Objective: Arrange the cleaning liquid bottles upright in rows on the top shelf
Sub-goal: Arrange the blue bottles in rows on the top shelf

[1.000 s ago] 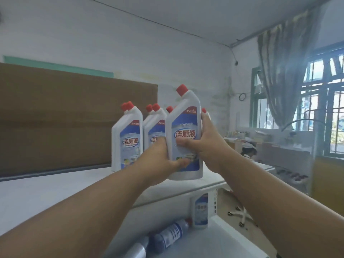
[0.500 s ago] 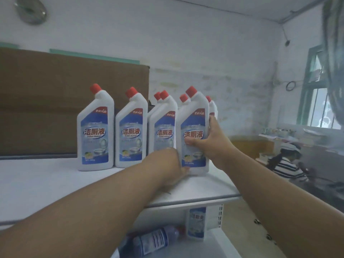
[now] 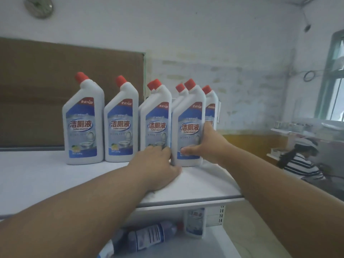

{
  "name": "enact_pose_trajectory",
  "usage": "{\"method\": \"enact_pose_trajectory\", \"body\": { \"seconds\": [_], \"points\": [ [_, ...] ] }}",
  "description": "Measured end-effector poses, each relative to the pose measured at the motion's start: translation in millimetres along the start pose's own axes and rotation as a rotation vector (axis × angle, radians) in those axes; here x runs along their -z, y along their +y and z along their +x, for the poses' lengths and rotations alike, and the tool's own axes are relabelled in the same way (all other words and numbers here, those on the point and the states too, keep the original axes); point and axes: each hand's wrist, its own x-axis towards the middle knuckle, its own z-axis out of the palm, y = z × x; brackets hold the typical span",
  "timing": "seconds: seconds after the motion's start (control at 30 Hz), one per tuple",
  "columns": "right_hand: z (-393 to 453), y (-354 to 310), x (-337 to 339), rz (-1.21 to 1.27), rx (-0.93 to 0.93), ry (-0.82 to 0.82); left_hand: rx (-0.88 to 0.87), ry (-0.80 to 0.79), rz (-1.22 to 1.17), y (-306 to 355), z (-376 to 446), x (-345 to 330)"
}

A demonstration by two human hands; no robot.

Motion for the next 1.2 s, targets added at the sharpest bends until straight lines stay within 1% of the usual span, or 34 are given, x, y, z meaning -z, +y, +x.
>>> {"method": "enact_pose_trajectory", "body": {
  "seconds": [0.07, 0.2, 0.37, 0.5, 0.73, 0.87, 0.97, 1.07, 1.2],
  "points": [
    [3, -6, 3, -0.064, -0.015, -0.002, -0.001, -0.009, 0.016, -1, 0, 0],
    [8, -10, 1, -0.155, -0.021, 0.045, 0.001, -0.014, 0.034, -2, 1, 1],
    [17, 1, -14, -0.180, -0.016, 0.118, 0.009, -0.005, 0.030, -3, 3, -1],
    [16, 3, -15, -0.203, -0.004, 0.114, 0.013, -0.010, 0.030, -3, 3, -1],
    [7, 1, -14, -0.242, 0.007, 0.173, 0.026, 0.003, 0.036, -1, 2, 1],
    [-9, -12, -6, -0.326, 0.124, 0.298, 0.026, 0.042, -0.018, 3, -6, 8],
    [-23, -36, -1, -0.335, 0.245, 0.356, 0.050, 0.091, -0.169, 2, -19, 19],
    [-36, -72, -13, -0.243, 0.356, 0.295, 0.097, 0.142, -0.287, -16, -38, 37],
    [-47, -130, -54, -0.131, 0.540, 0.222, 0.174, 0.215, -0.276, -67, -81, 63]
  ]
}}
